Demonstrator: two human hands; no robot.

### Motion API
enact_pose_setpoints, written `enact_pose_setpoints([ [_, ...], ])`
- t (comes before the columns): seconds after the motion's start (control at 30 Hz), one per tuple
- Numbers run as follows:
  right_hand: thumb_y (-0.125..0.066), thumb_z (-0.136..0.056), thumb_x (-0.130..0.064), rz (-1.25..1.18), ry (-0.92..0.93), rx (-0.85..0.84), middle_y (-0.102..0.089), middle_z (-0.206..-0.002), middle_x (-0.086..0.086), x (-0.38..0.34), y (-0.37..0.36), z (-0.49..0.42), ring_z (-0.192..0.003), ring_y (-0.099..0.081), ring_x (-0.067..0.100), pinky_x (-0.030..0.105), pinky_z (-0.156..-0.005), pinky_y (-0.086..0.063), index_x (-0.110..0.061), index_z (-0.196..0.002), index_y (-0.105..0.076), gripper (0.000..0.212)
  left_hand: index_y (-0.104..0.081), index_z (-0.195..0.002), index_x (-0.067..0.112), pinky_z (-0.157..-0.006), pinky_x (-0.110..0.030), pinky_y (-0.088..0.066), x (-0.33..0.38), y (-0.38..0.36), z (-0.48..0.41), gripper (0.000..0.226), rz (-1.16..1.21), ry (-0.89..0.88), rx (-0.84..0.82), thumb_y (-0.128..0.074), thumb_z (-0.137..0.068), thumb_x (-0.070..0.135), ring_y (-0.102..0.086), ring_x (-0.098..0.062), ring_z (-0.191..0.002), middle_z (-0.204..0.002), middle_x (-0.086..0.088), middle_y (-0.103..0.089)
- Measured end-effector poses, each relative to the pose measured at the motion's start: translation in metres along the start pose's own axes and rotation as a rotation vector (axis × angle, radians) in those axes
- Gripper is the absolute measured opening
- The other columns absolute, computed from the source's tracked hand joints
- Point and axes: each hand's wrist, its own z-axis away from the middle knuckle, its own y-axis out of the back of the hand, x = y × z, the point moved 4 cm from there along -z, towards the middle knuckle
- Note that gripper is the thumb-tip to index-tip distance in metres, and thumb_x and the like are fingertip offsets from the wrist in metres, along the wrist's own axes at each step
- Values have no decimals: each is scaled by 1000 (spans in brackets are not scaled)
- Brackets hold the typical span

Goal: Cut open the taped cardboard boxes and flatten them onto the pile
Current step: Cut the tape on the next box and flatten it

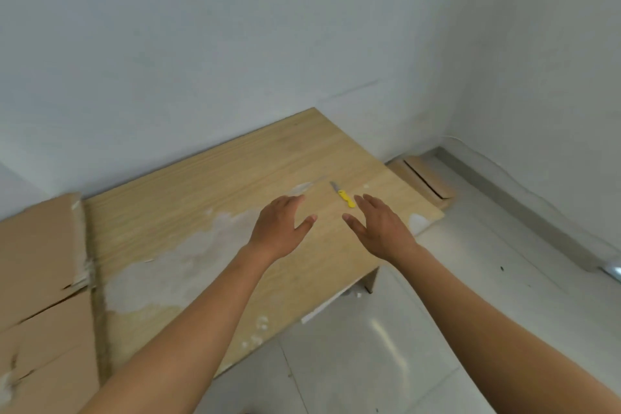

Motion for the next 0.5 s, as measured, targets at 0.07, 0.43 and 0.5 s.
enact_pose_setpoints([
  [0.07, -34, -98, -49, -9, -47, 17, -23, -156, 11, 35, 18, 13, -144, -18, 25, 37, -115, -19, -14, -150, -23, 63, -41, -143, 12, -108, -34, -31, 39, -14, -10, 57, -9, -40, -8, -47, -96, 46, -40, -24, -134, -142, -8, -47],
  [0.43, -32, -100, -48, -47, -262, 124, -29, -153, 10, 199, 89, 70, -141, -26, 26, 38, -112, -25, -12, -148, -27, 60, -35, -146, 15, -107, -32, -30, 208, -105, -61, 59, 14, -223, -182, -45, -97, 47, -37, -23, -135, -146, -6, -44],
  [0.5, -31, -100, -49, -40, -296, 131, -30, -152, 10, 223, 97, 71, -140, -27, 25, 37, -112, -25, -13, -147, -27, 60, -34, -146, 17, -108, -33, -30, 231, -121, -75, 59, 32, -253, -204, -45, -96, 48, -36, -22, -136, -147, -5, -43],
])
